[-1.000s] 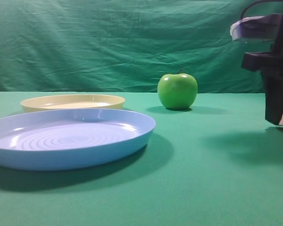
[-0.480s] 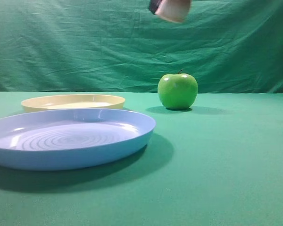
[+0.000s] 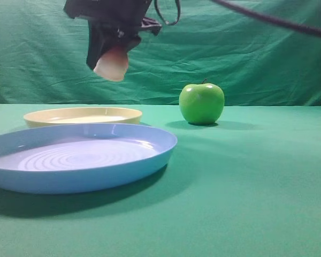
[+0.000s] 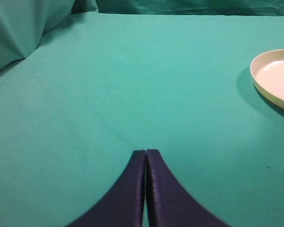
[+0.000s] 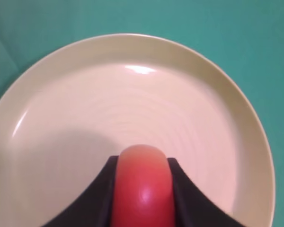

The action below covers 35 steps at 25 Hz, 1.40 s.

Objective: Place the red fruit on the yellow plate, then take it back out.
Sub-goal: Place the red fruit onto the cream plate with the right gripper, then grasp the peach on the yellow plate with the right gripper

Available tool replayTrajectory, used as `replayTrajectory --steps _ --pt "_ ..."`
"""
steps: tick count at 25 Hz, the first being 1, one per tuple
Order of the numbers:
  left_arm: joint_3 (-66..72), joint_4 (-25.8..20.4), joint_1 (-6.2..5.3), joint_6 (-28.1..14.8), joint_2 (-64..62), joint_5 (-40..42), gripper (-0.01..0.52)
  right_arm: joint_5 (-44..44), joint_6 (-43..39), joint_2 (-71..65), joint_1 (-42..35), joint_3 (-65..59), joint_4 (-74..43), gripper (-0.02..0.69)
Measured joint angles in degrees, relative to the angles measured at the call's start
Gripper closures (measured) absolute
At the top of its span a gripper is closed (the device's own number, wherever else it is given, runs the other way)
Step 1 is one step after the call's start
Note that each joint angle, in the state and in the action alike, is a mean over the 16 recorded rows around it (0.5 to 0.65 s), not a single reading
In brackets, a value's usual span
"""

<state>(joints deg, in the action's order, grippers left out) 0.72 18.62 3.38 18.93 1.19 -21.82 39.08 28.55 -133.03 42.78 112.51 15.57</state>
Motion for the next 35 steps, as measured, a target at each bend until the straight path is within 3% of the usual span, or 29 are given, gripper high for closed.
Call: replayTrajectory --steps 9,13,16,24,28,31,35 --pt "0.0 0.0 0.0 0.0 0.0 0.0 0.514 0.2 2.6 -1.2 0.1 0.6 1.8 0.16" --pt "0.0 0.0 0.0 0.0 0.0 0.0 0.514 2.9 1.7 1.9 0.1 0.6 0.5 0.111" --pt "0.0 0.0 0.0 0.0 0.0 0.0 0.514 6.3 -0.6 5.9 -0.1 0.6 -1.4 0.164" --pt "0.0 0.0 0.0 -0.1 0.0 0.0 0.514 20.0 -10.5 20.2 -1.9 0.6 -7.4 0.477" --pt "0.0 0.0 0.0 -0.1 0.0 0.0 0.514 26.2 -15.9 26.7 -3.1 -0.2 -9.6 0.601" --pt "0.0 0.0 0.0 -0.1 0.0 0.0 0.514 29.4 -19.0 31.1 -3.9 -2.3 -10.6 0.651" --pt "0.0 0.0 0.0 -0.1 0.0 0.0 0.514 30.7 -22.1 36.9 -4.4 -7.6 -11.3 0.665"
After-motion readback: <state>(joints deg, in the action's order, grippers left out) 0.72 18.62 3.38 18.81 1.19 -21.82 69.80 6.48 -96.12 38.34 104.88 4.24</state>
